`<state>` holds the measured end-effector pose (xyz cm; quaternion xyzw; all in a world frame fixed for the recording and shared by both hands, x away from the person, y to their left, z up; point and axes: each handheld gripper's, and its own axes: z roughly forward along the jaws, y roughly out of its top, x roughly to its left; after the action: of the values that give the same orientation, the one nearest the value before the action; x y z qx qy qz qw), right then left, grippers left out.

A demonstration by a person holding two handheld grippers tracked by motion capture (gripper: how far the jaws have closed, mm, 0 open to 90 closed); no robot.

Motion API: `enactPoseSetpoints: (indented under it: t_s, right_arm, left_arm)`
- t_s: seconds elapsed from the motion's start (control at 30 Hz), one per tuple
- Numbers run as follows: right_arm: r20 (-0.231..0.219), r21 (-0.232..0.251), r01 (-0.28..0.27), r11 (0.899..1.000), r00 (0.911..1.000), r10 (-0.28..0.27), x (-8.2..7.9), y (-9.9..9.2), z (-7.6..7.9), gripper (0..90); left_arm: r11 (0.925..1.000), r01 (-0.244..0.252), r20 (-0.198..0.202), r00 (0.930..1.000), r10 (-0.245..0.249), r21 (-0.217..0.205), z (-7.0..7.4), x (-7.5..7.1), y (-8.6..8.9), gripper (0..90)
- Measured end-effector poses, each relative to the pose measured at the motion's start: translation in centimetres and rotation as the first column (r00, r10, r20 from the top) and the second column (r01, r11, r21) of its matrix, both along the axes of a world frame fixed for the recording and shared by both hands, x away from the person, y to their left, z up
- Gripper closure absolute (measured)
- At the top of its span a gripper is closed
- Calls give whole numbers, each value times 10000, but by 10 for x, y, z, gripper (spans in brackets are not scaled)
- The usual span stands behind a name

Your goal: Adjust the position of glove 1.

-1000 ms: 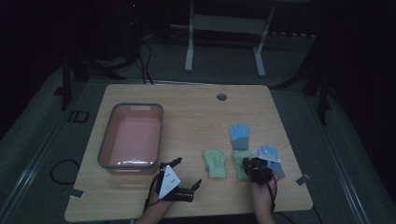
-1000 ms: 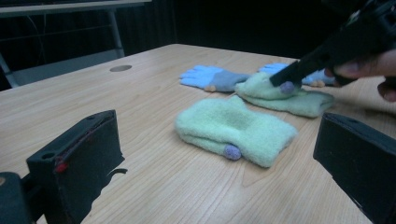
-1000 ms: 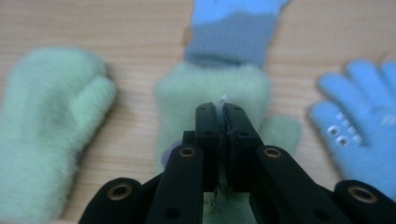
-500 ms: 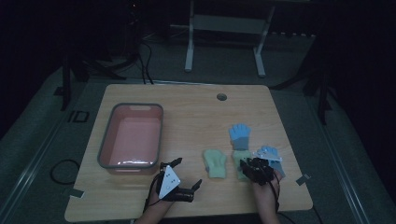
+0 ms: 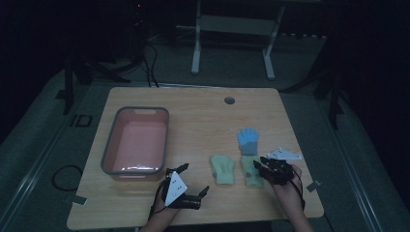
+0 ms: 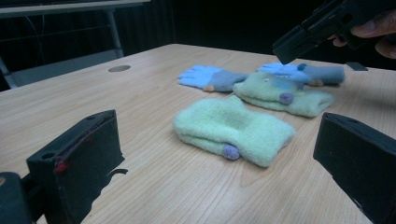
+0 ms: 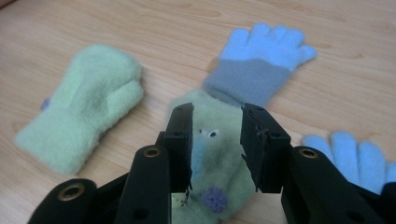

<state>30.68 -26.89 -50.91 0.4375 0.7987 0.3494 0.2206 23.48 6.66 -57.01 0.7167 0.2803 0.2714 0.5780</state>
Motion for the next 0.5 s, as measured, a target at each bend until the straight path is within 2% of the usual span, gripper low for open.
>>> enactPoseSetpoints:
  t_s: [0.03,0.1,0.23,0.43,0.5]
  right_arm:
    - [-155,-188,-265,9995,9995,262,2,0,-1,627]
    - [-195,-463,-309,9984,9994,300,2,-1,-4,628]
    - [-458,-363,-294,9989,9986,277,1,-4,-12,621]
    - [-536,-113,-341,9994,9980,335,1,-1,-23,583]
    - [-678,-242,-349,9991,9971,332,2,2,-29,581]
  left_arm:
    - [10000,4,-11,10000,-4,-12,0,0,0,12]
    - [10000,-3,-31,10000,3,-46,0,0,0,12]
    - [10000,-6,-20,10000,6,-26,0,0,0,11]
    - [10000,4,-8,10000,-4,-26,0,0,0,12]
    - [10000,1,-12,10000,-1,-25,0,0,0,11]
